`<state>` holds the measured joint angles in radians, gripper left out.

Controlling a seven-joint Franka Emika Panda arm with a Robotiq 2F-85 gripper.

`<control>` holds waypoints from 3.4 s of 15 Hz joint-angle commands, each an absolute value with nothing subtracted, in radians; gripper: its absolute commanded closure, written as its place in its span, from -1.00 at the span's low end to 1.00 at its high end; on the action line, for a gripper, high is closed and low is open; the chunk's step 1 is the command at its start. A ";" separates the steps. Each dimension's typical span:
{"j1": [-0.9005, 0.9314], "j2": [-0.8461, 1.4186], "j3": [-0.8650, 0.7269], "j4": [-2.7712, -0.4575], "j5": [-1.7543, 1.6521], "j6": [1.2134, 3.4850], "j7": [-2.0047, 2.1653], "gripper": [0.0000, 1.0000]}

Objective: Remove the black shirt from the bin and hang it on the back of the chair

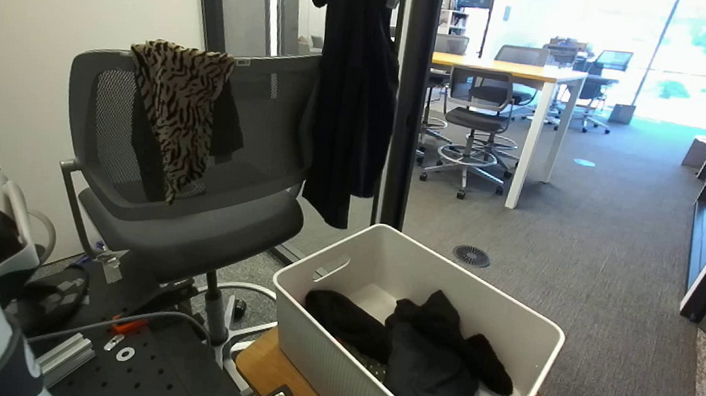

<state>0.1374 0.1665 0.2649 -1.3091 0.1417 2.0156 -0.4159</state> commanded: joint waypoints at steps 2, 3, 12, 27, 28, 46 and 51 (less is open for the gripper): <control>0.110 0.130 0.239 -1.328 0.134 2.012 -0.414 0.98; 0.109 0.124 0.237 -1.336 0.126 2.004 -0.415 0.98; 0.131 0.006 0.252 -1.441 0.054 1.928 -0.378 0.98; 0.344 0.000 0.377 -1.386 -0.151 1.806 -0.334 0.98; 0.361 0.004 0.390 -1.396 -0.170 1.803 -0.338 0.98; 0.450 0.307 0.441 -1.524 -0.009 1.718 -0.434 0.98; 0.445 0.347 0.440 -1.516 -0.003 1.690 -0.453 0.98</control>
<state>0.4477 0.3330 0.4355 -1.5534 -0.0349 1.7272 -0.4264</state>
